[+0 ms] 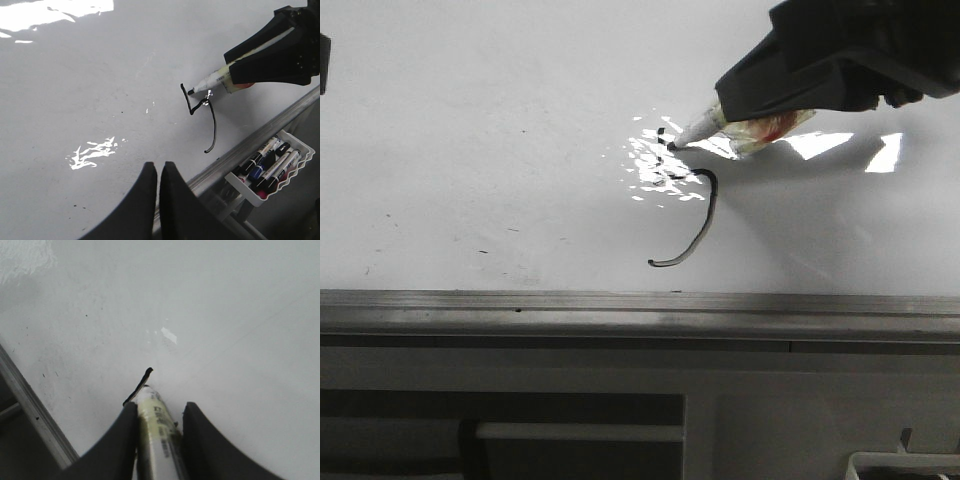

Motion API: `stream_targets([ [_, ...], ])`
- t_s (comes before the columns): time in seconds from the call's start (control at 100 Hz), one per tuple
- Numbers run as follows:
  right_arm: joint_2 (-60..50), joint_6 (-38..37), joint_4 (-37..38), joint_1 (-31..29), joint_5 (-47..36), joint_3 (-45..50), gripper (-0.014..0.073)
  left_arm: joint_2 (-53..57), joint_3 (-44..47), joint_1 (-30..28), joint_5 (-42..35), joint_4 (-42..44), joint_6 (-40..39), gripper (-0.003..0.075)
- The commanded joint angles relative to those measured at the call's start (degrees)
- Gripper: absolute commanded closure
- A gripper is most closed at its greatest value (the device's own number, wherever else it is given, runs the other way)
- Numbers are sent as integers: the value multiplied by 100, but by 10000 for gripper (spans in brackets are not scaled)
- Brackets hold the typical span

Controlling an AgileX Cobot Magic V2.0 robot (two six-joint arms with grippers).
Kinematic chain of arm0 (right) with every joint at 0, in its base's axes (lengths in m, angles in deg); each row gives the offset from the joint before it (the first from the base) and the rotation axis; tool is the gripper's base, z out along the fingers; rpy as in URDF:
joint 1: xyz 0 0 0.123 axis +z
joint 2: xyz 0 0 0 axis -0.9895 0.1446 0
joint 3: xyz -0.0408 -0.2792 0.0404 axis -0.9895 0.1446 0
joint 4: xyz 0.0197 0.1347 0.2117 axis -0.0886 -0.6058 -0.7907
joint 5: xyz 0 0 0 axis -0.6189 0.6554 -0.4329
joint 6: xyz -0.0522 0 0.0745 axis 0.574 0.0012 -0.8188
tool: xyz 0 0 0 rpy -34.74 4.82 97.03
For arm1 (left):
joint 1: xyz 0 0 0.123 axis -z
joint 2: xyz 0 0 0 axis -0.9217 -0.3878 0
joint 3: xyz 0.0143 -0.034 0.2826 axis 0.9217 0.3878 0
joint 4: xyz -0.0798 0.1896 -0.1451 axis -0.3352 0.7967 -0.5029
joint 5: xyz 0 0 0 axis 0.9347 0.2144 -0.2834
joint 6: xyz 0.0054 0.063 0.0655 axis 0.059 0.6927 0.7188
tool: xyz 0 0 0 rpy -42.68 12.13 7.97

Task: Write number 5 on whiteboard

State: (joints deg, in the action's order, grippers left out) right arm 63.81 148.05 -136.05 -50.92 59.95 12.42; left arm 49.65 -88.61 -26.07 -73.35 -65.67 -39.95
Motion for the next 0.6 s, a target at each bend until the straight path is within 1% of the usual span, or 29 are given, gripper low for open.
stream_targets([
  [0.0,-22,53,-103,-32,38,-208,642,21,-159,-15,-295,-72,-60,741],
  [0.41,26,53,-103,-32,26,-208,642,21,-159,-15,-303,-72,-60,741],
  [0.59,48,53,-103,-32,-222,-208,642,21,-159,-15,-303,-72,-60,741],
])
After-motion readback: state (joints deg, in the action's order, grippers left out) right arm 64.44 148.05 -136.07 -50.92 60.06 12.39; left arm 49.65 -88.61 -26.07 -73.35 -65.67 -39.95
